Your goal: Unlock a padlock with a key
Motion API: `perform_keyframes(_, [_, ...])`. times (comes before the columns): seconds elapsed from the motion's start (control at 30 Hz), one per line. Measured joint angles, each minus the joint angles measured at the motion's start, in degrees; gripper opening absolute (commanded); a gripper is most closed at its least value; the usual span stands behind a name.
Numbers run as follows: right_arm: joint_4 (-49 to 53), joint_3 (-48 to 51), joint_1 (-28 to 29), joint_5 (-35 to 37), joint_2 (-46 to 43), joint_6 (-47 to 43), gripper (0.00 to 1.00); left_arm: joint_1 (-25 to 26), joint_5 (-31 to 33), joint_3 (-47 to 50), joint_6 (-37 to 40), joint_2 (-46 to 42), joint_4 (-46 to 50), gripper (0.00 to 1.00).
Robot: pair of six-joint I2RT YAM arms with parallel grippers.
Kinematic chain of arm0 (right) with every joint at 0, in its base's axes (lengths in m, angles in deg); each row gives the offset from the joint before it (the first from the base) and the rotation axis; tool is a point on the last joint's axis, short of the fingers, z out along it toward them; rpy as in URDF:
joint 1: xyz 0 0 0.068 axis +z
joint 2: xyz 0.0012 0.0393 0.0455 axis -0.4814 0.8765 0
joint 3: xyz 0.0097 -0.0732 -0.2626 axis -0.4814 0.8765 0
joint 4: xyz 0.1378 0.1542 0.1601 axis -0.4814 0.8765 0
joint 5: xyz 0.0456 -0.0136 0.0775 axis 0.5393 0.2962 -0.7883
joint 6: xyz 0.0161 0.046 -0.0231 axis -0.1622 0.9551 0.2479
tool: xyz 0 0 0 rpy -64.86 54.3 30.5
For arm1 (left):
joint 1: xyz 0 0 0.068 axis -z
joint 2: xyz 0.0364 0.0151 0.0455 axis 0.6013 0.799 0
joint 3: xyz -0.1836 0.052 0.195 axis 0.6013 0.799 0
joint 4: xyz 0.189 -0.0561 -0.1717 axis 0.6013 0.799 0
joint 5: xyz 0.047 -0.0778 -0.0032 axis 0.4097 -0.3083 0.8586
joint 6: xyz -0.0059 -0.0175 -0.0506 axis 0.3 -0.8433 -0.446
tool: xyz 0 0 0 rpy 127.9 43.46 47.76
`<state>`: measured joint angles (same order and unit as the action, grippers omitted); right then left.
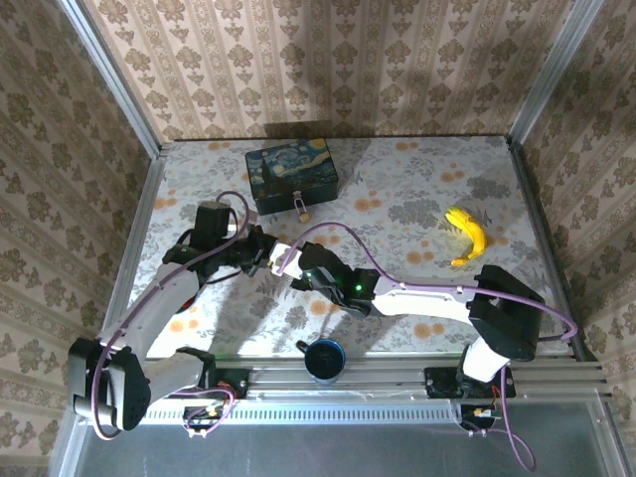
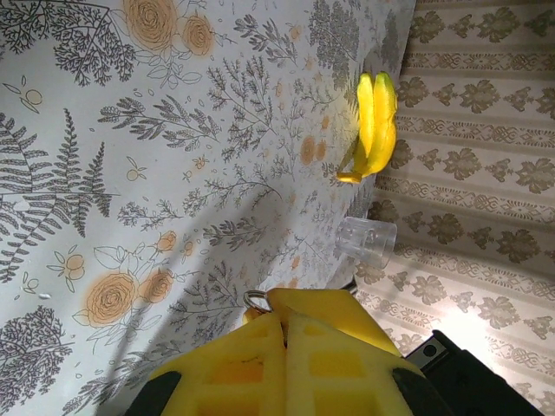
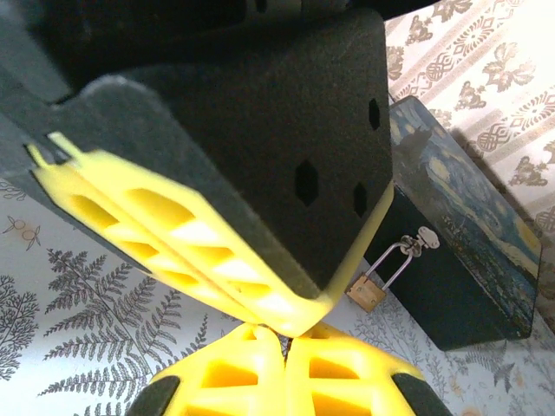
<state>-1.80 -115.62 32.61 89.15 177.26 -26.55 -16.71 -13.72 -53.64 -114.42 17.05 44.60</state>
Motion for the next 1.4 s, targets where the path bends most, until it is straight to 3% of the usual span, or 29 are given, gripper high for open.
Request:
perform_keyframes(0.17, [0.96,0.0,-0.39,-1.38,-0.42,1.73,0.0,-0.02,-0.09,0.09,-0.24,0.0,-0.24,0.24])
perform_keyframes(0.4, [3.67,0.0,-2.25,-4.63,-2.45,6.6,0.0,-0.44,-0.28,0.02,-0.26,-1.49,-1.44,0.67])
perform_keyframes(0.53, [5.4,0.2,-3.8,-7.02,-4.55,10.21,0.0,-1.7,0.68,-0.09,0.2,-2.84,-1.46,0.84])
perform_keyframes(0.67, [6.97,1.33,-6.49,-11.39,-7.19,14.43,0.0,-2.93,2.89,-1.03,1.53,-4.17,-1.03,0.95])
perform_keyframes(0.9, [9.94,3.26,-14.21,-24.26,-12.5,22.47,0.0,-3.76,7.85,-4.52,7.72,-5.7,0.33,0.99])
perform_keyframes(1.13, [11.72,3.41,-22.75,-44.57,-15.67,29.46,0.0,-3.67,9.53,-4.59,16.74,-6.56,1.16,0.96])
perform_keyframes(1.4, [16.15,2.6,-26.14,-60.67,-15.67,33.07,0.0,0.17,10.1,0.15,24.87,-14.47,-4.61,0.97])
